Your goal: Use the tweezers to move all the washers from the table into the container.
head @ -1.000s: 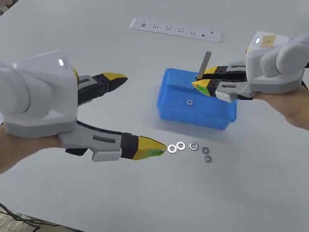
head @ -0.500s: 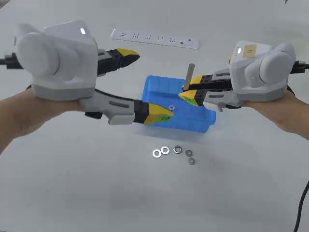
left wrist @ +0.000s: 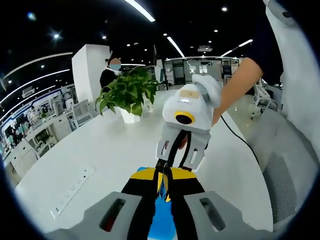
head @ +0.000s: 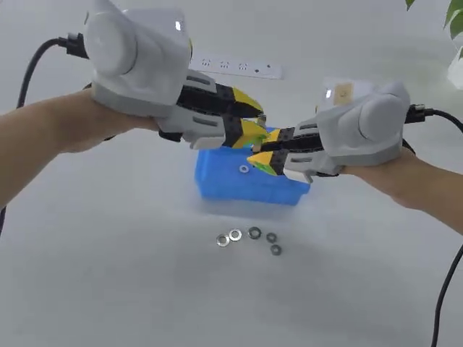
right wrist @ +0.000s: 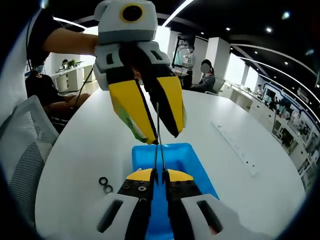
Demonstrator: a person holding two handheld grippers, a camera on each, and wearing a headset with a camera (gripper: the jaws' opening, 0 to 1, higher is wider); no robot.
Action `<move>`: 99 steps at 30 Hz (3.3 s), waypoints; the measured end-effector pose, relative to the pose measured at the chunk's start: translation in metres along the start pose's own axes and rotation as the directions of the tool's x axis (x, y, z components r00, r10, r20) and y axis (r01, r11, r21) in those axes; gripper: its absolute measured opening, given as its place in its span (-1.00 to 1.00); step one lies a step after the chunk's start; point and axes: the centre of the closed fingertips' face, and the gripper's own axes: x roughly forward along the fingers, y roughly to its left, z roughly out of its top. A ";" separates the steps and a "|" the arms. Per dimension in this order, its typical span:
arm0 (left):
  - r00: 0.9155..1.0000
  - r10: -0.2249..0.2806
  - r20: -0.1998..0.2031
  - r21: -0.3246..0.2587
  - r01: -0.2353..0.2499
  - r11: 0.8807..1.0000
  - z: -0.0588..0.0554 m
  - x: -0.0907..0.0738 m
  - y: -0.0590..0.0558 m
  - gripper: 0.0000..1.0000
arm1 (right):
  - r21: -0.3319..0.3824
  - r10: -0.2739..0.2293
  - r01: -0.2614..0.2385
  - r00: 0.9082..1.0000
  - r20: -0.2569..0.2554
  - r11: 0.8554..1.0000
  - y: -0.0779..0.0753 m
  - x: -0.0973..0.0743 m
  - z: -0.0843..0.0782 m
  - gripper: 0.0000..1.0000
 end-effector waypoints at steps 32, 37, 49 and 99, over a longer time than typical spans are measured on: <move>0.996 -0.063 -0.067 0.049 0.066 0.997 -0.006 -0.004 -0.007 -0.90 | 0.011 -0.008 0.008 1.000 -0.004 1.000 -0.004 -0.009 -0.001 -0.59; 0.997 -0.051 -0.058 0.063 0.054 0.997 0.001 -0.012 -0.010 -0.90 | 0.017 -0.034 0.034 0.999 0.010 0.999 -0.004 -0.020 -0.001 -0.49; 0.999 -0.006 -0.052 0.096 0.011 0.995 -0.005 -0.039 -0.020 -0.90 | 0.090 -0.106 0.096 0.988 0.115 0.991 0.015 -0.062 0.001 -0.04; 0.994 0.005 -0.111 -0.017 -0.007 1.000 -0.063 -0.038 -0.095 -0.90 | 0.223 0.053 -0.053 0.999 0.006 0.973 0.138 -0.084 -0.066 0.68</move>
